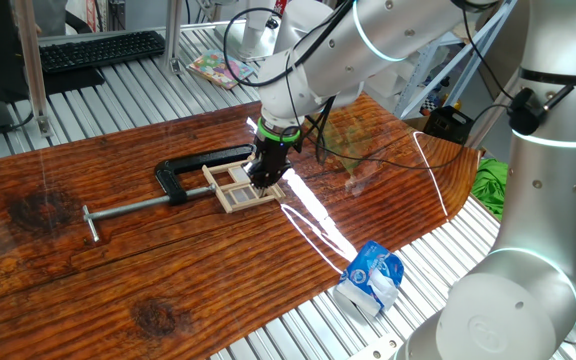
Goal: Open a sliding window
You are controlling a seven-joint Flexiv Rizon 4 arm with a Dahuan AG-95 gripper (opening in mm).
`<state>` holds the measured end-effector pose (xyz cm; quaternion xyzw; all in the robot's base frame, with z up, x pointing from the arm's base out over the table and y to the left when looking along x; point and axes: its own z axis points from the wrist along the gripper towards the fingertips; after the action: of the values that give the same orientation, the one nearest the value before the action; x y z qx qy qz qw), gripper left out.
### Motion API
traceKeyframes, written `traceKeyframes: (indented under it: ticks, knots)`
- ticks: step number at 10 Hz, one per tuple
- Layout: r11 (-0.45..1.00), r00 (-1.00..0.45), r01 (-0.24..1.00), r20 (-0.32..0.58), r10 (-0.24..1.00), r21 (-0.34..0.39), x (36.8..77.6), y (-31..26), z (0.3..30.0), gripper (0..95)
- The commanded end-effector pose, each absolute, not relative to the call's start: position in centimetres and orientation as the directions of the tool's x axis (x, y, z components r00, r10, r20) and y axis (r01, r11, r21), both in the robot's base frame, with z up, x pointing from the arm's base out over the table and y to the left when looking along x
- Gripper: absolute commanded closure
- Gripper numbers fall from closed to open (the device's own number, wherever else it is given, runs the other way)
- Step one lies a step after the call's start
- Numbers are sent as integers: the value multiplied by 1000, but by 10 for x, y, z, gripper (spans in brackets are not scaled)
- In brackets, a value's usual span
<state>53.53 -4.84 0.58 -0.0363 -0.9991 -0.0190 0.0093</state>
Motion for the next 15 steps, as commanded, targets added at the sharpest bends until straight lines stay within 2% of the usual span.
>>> traceKeyframes:
  ticks: [1,15]
  knots:
    - [996,-996,87,17,86,36,534,-47,6,950]
    - [982,-983,181,22,180,49,533,-33,6,950]
